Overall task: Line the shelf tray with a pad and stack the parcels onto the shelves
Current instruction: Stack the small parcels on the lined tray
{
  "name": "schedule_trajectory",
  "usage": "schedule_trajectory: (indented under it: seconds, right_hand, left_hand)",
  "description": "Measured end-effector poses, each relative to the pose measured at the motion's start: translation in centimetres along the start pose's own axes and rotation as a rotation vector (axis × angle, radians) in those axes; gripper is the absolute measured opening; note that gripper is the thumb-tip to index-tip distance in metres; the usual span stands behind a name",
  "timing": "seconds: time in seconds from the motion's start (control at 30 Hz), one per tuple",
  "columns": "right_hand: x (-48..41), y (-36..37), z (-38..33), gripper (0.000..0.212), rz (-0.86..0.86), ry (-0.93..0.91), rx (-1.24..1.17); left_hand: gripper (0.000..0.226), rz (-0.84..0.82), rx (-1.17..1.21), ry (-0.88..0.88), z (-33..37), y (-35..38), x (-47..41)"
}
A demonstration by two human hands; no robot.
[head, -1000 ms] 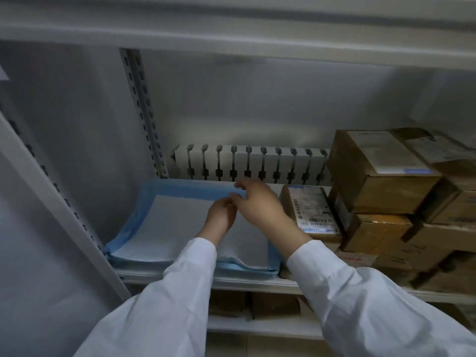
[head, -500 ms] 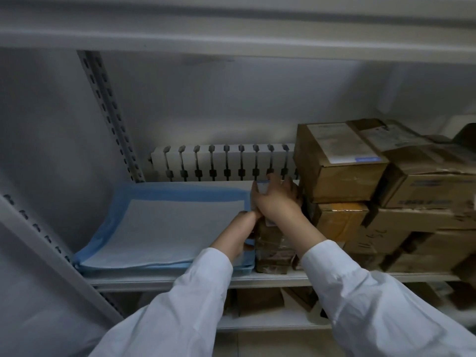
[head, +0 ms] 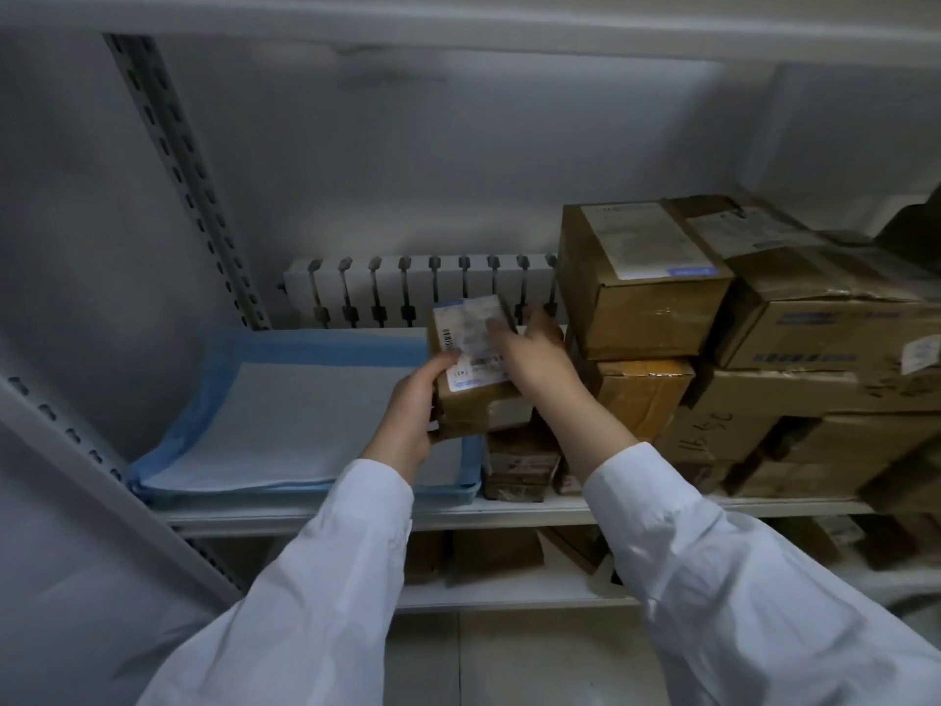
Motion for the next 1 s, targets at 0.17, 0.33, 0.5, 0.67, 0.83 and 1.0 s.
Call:
schedule_trajectory:
  seconds: [0.17, 0.33, 0.5, 0.67, 0.83, 1.0]
  right_hand:
    - [0.8, 1.4, 3.5, 0.044, -0.038, 0.142, 0.069]
    - [1.7, 2.9, 5.8, 0.057, -0.121, 0.220, 0.373]
    - [1.6, 3.7, 6.2, 0.085, -0.133, 0.233, 0.567]
    - [0.9, 3.8, 6.4, 0.097, -0.110, 0.246, 0.633]
    - [0.7, 4.3, 5.8, 0.104, -0.044, 0.208, 0.595]
    - [0.8, 4.1, 4.7, 0.107, 0.015, 0.150, 0.519]
  left_hand:
    - [0.027, 0.049, 0.095, 0.036, 0.0, -2.2, -0.6]
    - [0.022, 0.043, 0.121, 0.050, -0.7, -3.5, -0.9]
    - [0.017, 0.021, 0.147, 0.052, -1.1, -4.2, -0.7]
    - [0.015, 0.001, 0.162, 0.059, -1.4, -5.0, -0.4]
    - [0.014, -0.012, 0.180, 0.059, -1.3, -5.9, -0.2]
    - [0.016, 0.011, 0.160, 0.050, -1.0, -7.5, -0.1]
Point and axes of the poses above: each hand's wrist, its own x-axis away from the middle knuckle, its own y-axis out of the palm, z = x × y, the point moved 6 cm from there along -x, towards the middle knuckle, and after that the axes turned 1 degree about -y, right-handed, at the moved point
